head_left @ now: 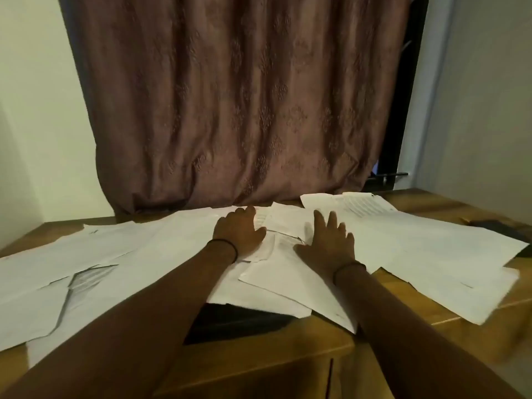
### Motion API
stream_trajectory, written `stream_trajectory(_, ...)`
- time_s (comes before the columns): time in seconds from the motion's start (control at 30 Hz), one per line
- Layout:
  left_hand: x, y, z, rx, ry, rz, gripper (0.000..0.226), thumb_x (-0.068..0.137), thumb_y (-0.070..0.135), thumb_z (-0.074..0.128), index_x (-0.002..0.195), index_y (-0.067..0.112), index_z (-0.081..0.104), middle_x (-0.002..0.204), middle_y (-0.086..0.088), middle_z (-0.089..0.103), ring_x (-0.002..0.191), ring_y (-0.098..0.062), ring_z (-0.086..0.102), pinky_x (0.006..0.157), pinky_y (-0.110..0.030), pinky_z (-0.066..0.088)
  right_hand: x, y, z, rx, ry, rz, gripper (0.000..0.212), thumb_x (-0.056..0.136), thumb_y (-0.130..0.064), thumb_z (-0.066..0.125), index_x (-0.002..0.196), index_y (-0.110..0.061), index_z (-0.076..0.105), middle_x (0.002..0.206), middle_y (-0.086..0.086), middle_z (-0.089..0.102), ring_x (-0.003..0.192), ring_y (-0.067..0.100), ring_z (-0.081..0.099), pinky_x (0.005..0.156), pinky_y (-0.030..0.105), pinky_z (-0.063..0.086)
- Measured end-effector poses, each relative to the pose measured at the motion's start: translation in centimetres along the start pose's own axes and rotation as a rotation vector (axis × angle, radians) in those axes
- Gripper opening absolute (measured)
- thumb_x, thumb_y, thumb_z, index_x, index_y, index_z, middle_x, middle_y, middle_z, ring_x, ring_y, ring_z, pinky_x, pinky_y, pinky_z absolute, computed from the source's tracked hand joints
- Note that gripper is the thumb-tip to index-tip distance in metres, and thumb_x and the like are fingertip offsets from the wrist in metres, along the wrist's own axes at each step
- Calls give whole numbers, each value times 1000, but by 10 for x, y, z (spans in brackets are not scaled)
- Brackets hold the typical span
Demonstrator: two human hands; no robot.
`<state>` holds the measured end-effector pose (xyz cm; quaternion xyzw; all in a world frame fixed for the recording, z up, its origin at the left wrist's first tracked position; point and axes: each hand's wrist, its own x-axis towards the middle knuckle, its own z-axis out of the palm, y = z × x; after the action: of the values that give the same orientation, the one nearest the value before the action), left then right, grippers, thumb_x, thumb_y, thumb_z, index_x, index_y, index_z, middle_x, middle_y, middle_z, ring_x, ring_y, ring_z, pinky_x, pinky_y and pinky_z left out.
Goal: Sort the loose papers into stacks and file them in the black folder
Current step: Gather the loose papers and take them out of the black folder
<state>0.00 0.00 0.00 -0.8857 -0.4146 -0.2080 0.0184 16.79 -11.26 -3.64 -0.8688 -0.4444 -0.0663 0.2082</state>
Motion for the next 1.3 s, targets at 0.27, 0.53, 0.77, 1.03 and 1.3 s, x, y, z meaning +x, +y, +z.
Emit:
stream_trajectory(0.27, 25, -12, 42, -60, -114, -38, 61, 93, 55, 48, 141, 19, 41, 142, -4, 51, 128, -26, 49, 104, -36, 39, 34, 1, 20, 0, 16, -33, 34, 84, -36, 52, 113, -18, 50, 111, 5, 57, 103, 33, 59, 84, 39, 43)
stream_trajectory(0.53, 28, -15, 45, -161, -84, -37, 62, 92, 56, 50, 141, 19, 42, 142, -2, 51, 125, -24, 52, 102, -36, 41, 34, -1, 22, -116, 57, -30, 30, 92, -41, 46, 104, -17, 59, 106, 6, 66, 99, 30, 62, 82, 35, 45)
stream_trajectory(0.77, 24, -17, 42, -201, -112, -21, 63, 92, 56, 50, 141, 18, 41, 143, -3, 50, 126, -25, 50, 104, -37, 41, 51, -17, 18, -114, 23, -67, 35, 89, -45, 49, 108, -17, 57, 112, 6, 65, 102, 28, 61, 87, 37, 49)
stream_trajectory(1.03, 24, -21, 43, -305, -61, -40, 62, 92, 55, 51, 141, 18, 43, 144, -3, 49, 128, -24, 48, 106, -37, 39, 59, -19, 26, -271, 242, -134, 35, 94, -46, 48, 95, -16, 65, 90, 5, 67, 82, 28, 65, 68, 31, 46)
stream_trajectory(1.3, 25, -22, 41, -526, 25, -141, 55, 91, 49, 57, 134, 17, 50, 133, -6, 59, 121, -25, 54, 102, -35, 43, 47, -19, 3, -177, 390, -171, 18, 99, -18, 46, 99, -11, 63, 92, 12, 69, 80, 32, 64, 66, 32, 44)
